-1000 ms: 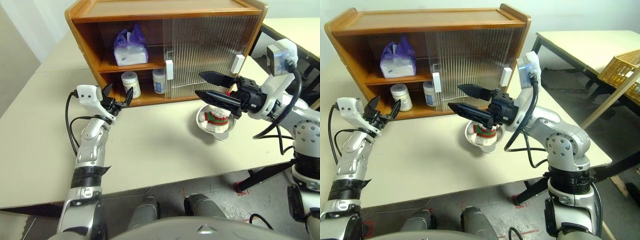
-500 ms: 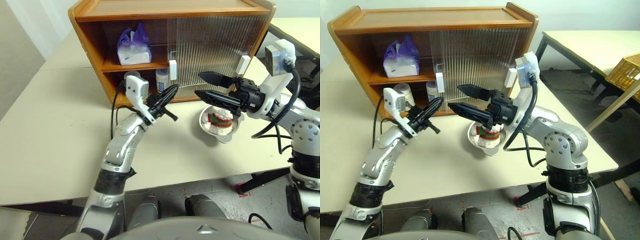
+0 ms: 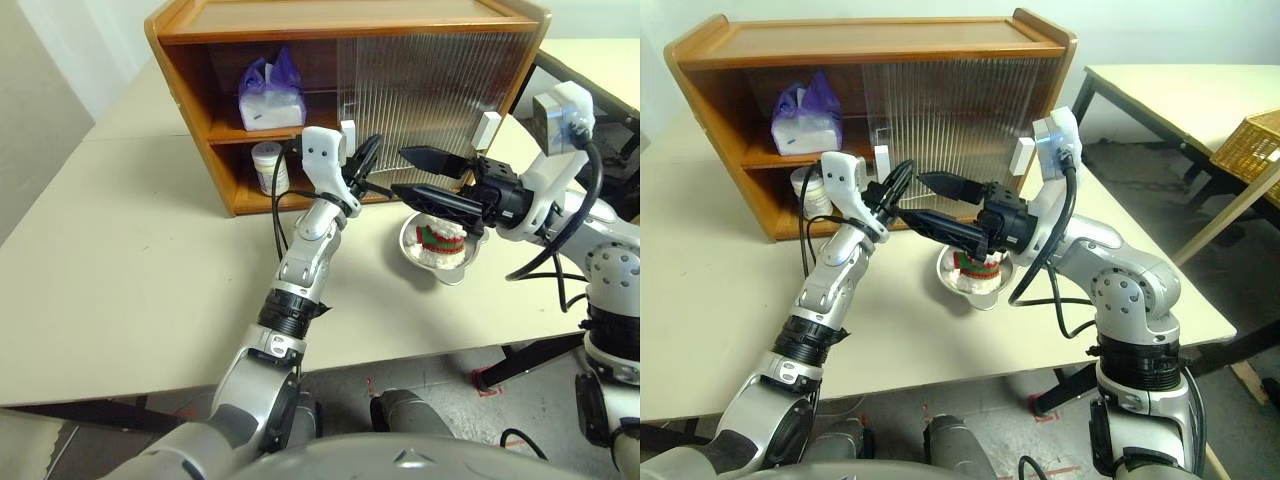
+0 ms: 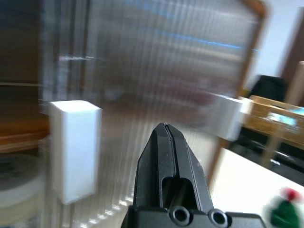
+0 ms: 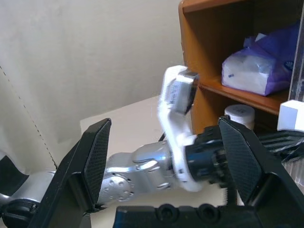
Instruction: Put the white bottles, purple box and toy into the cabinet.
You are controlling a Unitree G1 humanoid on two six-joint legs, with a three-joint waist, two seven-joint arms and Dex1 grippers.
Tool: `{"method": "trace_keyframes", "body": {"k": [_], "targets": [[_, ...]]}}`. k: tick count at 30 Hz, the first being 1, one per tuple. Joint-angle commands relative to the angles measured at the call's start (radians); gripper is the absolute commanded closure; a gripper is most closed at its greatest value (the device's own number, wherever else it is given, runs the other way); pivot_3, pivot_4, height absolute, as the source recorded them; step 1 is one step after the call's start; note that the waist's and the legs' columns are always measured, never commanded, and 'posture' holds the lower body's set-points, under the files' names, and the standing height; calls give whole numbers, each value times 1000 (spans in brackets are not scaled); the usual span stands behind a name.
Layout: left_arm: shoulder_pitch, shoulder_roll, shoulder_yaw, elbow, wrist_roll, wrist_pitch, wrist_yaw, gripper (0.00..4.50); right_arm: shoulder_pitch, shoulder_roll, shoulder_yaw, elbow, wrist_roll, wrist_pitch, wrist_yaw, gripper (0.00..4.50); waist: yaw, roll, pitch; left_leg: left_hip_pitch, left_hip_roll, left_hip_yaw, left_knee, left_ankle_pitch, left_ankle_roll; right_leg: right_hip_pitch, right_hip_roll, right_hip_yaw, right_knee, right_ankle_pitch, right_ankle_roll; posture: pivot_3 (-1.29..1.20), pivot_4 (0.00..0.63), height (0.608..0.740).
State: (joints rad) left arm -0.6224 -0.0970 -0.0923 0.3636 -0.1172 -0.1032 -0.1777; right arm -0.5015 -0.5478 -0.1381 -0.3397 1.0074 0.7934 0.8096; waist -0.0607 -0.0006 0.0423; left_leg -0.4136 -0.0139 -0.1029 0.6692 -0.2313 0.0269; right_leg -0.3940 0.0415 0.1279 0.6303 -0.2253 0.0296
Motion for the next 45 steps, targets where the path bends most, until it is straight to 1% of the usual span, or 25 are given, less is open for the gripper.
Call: {"method": "trace_keyframes", "body": {"k": [1, 5, 7, 14, 18, 23, 31, 39, 45], "targets": [[-30, -24, 27, 84, 49, -70, 99, 4476, 9, -11, -11, -18, 9, 7, -6, 0, -2, 0, 0, 0, 0, 0, 0, 0, 0, 0, 0, 0, 0, 0, 1, -159, 59, 740], [-47, -25, 68, 133, 89, -104, 228, 4476, 12, -13, -9, -19, 9, 4, -7, 0, -10, 0, 1, 0, -2, 1, 0, 0, 0, 0, 1, -1, 0, -2, 4, -159, 61, 740], [-49, -25, 79, 143, 90, -105, 255, 4476, 13, -13, -8, -18, 10, 4, -6, 0, -17, 0, 2, 0, -3, 2, 0, 0, 1, 0, 5, -2, 0, -2, 7, -154, 63, 740], [-12, -3, 94, 57, 108, -73, 340, 4476, 9, -7, 1, -4, 7, 2, 4, 0, -32, -1, 9, 3, -10, 3, 1, 2, 4, 3, 3, 1, -1, 1, 12, -127, 75, 740], [22, 12, 105, -15, 125, -42, 367, 4476, 7, -1, 9, 5, 2, 0, 12, 0, -31, -1, 16, 7, -11, 1, 0, 1, 3, 7, 2, 1, -1, 0, 12, -113, 79, 740], [99, 32, 131, -147, 128, 16, 388, 4476, -3, 3, 15, 24, -8, -5, 25, 0, -29, -1, 17, 6, -11, 2, -2, 1, 2, 5, -1, 1, -1, -2, 8, -99, 79, 740], [201, 75, 197, -289, 126, 91, 412, 4476, 1, 10, 17, 35, -25, -15, 37, 0, -17, -1, 17, 6, -11, 2, -6, 1, 2, 3, 0, 0, -1, -4, 6, -88, 75, 740], [289, 123, 270, -379, 122, 128, 422, 4476, -5, 19, 24, 51, -45, -23, 56, 0, 1, -1, 17, 7, -11, 2, -6, 0, 2, 3, -1, 1, 0, -4, 4, -66, 73, 740], [304, 131, 286, -407, 118, 140, 422, 4476, -20, 26, 32, 66, -54, -26, 71, 0, 8, -1, 17, 6, -9, 2, -7, -1, -1, 2, -3, 3, 0, -3, -1, -58, 70, 740]]}}
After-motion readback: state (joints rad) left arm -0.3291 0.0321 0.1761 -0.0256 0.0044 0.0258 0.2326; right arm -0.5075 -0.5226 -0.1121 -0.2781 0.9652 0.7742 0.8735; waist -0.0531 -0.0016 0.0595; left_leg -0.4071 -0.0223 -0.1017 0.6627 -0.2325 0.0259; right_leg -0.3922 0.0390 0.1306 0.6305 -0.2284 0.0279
